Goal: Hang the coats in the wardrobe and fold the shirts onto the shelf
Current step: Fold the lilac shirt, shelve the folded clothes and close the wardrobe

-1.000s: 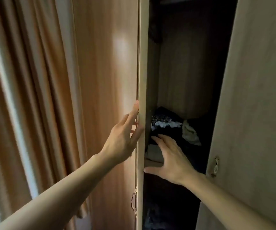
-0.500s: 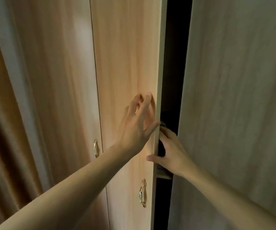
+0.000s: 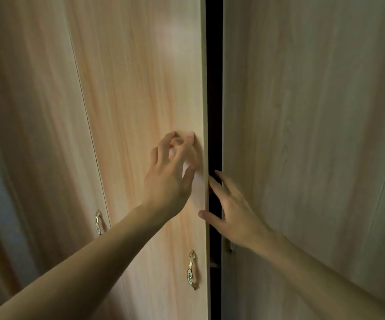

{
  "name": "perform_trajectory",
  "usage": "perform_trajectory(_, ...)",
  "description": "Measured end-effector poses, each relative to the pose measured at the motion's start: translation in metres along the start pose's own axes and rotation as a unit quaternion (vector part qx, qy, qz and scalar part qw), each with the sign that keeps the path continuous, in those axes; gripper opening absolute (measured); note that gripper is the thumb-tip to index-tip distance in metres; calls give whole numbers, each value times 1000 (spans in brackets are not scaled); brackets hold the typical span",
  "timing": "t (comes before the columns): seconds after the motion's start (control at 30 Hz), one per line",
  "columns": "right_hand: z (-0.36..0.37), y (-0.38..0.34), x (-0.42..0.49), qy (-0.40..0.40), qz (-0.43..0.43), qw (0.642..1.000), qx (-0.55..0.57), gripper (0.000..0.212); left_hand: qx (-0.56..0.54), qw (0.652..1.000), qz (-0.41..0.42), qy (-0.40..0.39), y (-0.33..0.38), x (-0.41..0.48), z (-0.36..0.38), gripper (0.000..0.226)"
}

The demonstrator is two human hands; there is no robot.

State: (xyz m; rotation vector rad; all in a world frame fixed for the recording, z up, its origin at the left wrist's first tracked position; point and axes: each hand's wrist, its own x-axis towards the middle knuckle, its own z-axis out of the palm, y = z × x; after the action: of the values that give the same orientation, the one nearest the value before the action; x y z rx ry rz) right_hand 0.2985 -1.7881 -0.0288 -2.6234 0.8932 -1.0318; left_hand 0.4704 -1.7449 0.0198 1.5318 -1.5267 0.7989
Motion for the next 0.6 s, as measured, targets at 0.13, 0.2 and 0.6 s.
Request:
perform_trajectory(0.13,0,9,8,7,0,1000,9,79,36,999,21,-30,-5,8,12,76)
perform_trajectory(0.2,-1,13,12,12,1,1000,2,77,49,997,31,-43,-9,14,19,84)
perform_trajectory(0.6,-18,40,53,132,59,970,-193,85,86,990,78,-84,-28,35,57,101)
